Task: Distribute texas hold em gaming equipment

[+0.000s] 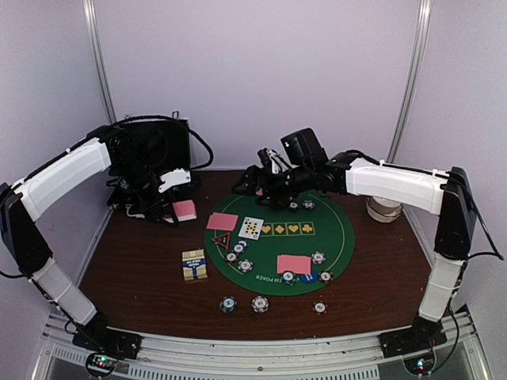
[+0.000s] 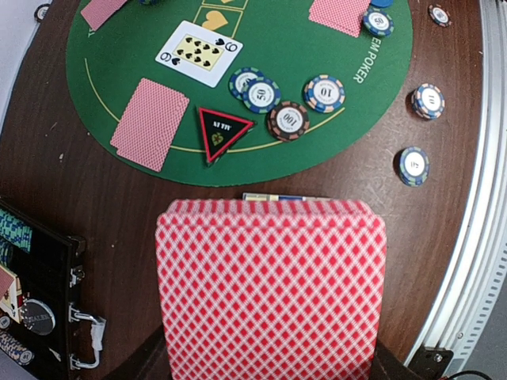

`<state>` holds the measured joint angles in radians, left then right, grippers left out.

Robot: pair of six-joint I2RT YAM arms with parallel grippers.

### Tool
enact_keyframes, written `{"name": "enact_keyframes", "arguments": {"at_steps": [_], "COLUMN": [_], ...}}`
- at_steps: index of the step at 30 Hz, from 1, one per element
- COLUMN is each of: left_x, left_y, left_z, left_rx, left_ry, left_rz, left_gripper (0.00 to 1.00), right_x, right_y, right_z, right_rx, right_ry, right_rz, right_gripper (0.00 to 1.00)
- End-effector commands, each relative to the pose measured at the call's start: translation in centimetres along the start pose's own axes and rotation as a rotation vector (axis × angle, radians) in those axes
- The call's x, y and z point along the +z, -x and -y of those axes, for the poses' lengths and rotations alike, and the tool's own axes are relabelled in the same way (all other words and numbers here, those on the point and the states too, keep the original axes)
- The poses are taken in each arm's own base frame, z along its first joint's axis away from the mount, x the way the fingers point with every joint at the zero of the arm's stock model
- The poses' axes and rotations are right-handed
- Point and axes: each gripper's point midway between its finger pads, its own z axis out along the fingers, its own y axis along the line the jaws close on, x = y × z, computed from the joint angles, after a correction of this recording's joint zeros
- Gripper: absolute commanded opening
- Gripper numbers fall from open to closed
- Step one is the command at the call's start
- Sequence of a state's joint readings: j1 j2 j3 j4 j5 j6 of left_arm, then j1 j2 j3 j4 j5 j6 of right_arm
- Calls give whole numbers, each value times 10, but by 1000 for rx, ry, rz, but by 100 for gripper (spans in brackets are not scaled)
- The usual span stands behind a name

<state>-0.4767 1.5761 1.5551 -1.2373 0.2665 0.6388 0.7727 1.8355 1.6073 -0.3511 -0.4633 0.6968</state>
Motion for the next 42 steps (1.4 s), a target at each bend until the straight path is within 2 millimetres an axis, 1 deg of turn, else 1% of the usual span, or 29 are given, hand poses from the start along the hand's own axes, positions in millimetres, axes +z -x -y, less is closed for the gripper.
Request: {"name": "enact_keyframes", "arguments": {"at_steps": [1,3,7,13,16,19,22,30,35,37,42], "left_x": [-9,-8,-7,-7,-6,-6,-6,-6,-7,-8,-8], "left_y": [12,12,13,15,17,17,17,15,17,18,18], "left_z": [-5,-5,-5,-6,-6,-6,-6,-5,-6,-6,-6], "left_rx": [17,14,11,9,9,7,6,11,11,12,14], "left_ry": [13,11,6,-1,-2,-6,-6,-3,-3,-2,-1], "left_rz": [50,50,53,57,61,63,63,57,63,65,67], "left_gripper": [0,0,0,0,0,0,0,0,0,0,0], "right_x": [9,12,24,48,58,69,77,95,104,111,120], "right_y": [-26,-31,-43,-61,-62,-63,-59,-61,-61,-62,-57], "right_z": [-42,-50,-63,-82,-93,-99,-106,-112,-116,-114,-113], "right_rx": [208,218,251,290,294,295,311,345,353,361,377], "right_ry": [262,290,339,405,440,457,495,546,559,550,545], "right_rz": [-158,-176,-226,-283,-291,-301,-298,-304,-306,-310,-295], "right_gripper": [100,100,100,100,99,99,99,98,96,95,93]}}
